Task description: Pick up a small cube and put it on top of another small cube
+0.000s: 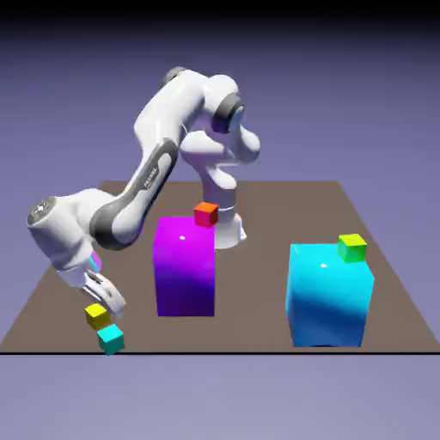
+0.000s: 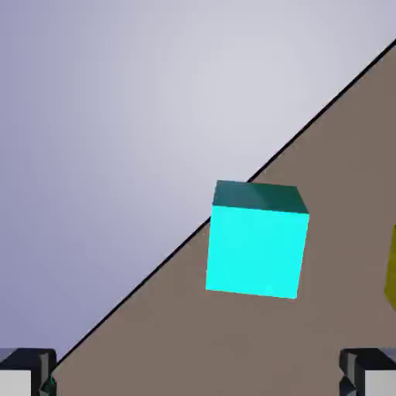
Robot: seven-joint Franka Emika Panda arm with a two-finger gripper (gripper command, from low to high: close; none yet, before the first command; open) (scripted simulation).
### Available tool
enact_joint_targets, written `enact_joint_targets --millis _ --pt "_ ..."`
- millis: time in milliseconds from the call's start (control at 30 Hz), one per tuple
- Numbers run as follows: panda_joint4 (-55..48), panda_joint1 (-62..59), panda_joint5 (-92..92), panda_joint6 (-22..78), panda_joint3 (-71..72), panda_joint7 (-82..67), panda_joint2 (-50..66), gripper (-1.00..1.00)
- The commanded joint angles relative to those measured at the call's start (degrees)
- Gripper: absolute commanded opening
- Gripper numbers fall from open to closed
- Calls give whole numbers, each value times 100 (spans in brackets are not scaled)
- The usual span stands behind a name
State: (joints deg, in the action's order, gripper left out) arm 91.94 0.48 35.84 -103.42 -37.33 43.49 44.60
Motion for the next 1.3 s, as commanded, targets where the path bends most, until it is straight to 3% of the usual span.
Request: enact_joint_targets --millis 0,167,267,300,500,1267 --pt "-186 -1 96 190 -100 3 208 0" --pt "-1114 -3 578 1138 -602 17 1246 0" --pt "-620 162 880 465 -400 -180 1578 0" --pt "-620 163 880 465 -400 -180 1578 -100" --pt "-1222 93 626 1224 -714 -131 1077 -100" --pt "1159 1902 -4690 154 4060 -4705 -2811 -100"
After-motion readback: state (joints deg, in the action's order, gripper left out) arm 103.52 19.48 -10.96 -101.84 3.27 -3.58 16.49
